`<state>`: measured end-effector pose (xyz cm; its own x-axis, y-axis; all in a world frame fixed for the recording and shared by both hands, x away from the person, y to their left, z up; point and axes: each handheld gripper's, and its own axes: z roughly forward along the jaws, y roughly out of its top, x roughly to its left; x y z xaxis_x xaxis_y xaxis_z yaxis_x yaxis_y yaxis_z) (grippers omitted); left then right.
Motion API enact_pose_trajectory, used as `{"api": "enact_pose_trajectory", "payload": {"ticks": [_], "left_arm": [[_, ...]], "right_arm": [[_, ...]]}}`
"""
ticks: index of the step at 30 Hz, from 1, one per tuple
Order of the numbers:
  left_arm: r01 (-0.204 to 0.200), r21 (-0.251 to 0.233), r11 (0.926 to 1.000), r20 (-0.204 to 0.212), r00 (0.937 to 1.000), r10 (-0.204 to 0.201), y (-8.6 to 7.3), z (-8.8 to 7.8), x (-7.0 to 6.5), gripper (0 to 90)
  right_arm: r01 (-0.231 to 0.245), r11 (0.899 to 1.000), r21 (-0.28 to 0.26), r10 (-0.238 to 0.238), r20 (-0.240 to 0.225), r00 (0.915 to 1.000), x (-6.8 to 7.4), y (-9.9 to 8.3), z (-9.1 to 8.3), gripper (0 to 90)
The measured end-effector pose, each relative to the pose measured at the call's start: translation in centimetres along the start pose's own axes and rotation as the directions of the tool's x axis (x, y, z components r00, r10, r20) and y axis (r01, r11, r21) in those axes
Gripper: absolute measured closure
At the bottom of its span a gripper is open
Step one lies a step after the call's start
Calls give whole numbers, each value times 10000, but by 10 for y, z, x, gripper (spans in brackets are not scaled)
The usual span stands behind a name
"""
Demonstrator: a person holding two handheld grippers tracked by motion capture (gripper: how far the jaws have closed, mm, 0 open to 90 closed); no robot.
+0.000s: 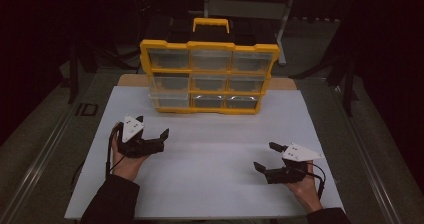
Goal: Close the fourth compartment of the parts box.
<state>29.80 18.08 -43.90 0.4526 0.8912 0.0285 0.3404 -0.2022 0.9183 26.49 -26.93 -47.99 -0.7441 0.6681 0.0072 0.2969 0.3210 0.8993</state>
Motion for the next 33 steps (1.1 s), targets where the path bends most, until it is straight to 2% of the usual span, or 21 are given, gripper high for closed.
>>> {"api": "enact_pose_trajectory", "payload": {"ticks": [10,17,25,27,29,33], "left_arm": [[-65,-192,9998,-39,10000,64,11,8,-2,93],[41,-272,9996,-4,10000,-41,17,15,-3,123],[-292,-300,9991,-148,9995,287,25,25,-9,167],[-335,-298,9990,-235,9992,328,26,28,-10,197],[-323,-350,9989,-110,9994,319,27,29,-10,255],[-246,-349,9991,-255,9994,237,29,33,-9,396]], "right_arm": [[62,10000,55,-62,-21,10000,1,-1,1,106],[62,9999,87,-61,-43,10000,0,-1,1,106],[-41,10000,-17,40,-163,9999,-1,-1,-1,106],[-115,9999,-67,114,-179,9998,-1,-1,-2,106],[-119,9999,-76,117,-177,9998,-2,-1,-2,106],[-103,9999,-85,101,-194,9998,-1,-2,-2,106]]}}
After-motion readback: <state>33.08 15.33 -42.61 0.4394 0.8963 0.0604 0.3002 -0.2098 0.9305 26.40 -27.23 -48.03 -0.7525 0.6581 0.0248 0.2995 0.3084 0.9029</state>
